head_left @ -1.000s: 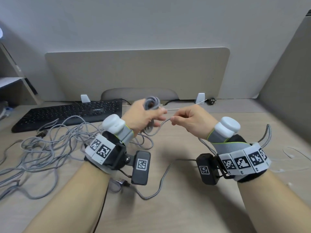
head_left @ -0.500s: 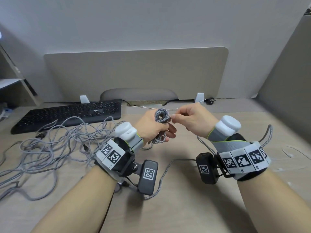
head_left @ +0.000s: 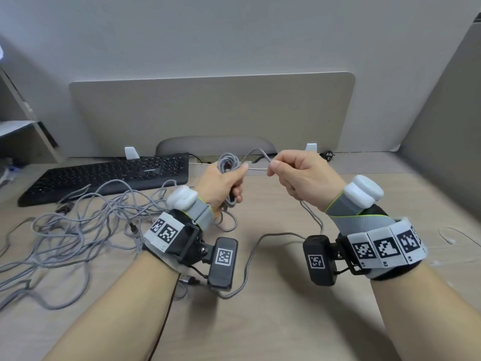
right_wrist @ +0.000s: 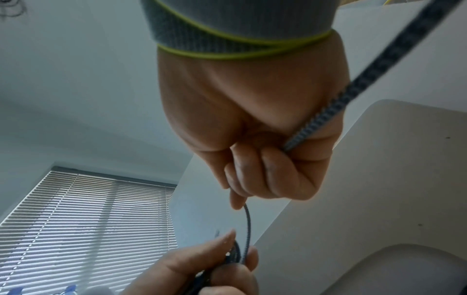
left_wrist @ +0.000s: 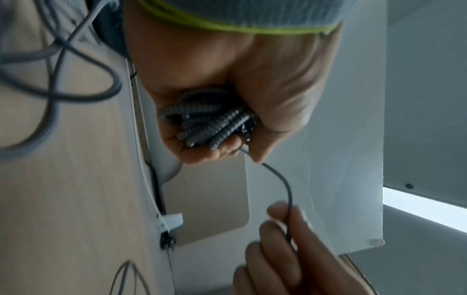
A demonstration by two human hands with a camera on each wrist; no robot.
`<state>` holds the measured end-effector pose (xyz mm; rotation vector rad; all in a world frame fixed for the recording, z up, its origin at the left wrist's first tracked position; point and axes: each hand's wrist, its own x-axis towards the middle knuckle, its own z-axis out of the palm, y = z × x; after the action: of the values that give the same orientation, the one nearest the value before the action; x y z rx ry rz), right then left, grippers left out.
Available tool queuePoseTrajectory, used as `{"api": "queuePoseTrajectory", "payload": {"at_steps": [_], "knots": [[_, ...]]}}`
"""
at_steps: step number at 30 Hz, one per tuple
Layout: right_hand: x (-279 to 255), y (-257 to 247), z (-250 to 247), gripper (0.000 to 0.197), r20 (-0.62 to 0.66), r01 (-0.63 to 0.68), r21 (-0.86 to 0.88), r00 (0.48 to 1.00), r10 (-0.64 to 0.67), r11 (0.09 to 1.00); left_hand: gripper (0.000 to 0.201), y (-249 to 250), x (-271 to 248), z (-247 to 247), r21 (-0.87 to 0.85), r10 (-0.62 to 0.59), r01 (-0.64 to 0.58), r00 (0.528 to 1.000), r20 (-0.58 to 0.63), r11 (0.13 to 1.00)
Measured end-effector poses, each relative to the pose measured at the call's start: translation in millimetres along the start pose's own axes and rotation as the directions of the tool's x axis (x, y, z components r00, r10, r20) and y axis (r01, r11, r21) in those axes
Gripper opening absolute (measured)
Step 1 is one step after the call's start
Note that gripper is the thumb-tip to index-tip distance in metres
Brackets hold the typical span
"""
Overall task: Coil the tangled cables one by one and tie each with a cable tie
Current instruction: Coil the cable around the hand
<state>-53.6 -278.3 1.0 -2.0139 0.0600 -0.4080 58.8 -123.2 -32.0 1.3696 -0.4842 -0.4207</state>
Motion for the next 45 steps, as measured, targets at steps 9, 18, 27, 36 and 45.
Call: {"api": "queuePoseTrajectory", "payload": {"at_steps": [9, 18, 27, 36, 45], "knots": [[-8, -5, 25, 0.024, 0.168, 0.113, -0.183, 0.982, -0.082, 0.977, 0.041, 2, -8, 18, -0.196, -0.065, 0.067, 0.998, 0.016, 0.978], [-7, 0, 35, 0.030, 0.201, 0.108, -0.268, 0.978, -0.054, 0.957, 0.016, 7, 2, 3, -0.171, 0.070, -0.105, 0.977, -0.201, 0.980], [2, 15, 5, 0.030, 0.130, -0.088, -0.129, 0.986, 0.104, 0.988, 0.029, 42, 12, -55, -0.227, 0.184, -0.291, 0.898, -0.400, 0.929], [2, 19, 3, 0.029, 0.092, -0.090, -0.267, 0.989, 0.118, 0.960, 0.017, 20, -2, -16, 0.257, 0.103, -0.114, 0.993, 0.055, 0.960], [1, 11, 2, 0.028, 0.023, -0.010, -0.143, 1.000, 0.013, 0.990, 0.014, -2, -17, 18, 0.210, -0.005, -0.048, 0.969, 0.246, 0.977]]}}
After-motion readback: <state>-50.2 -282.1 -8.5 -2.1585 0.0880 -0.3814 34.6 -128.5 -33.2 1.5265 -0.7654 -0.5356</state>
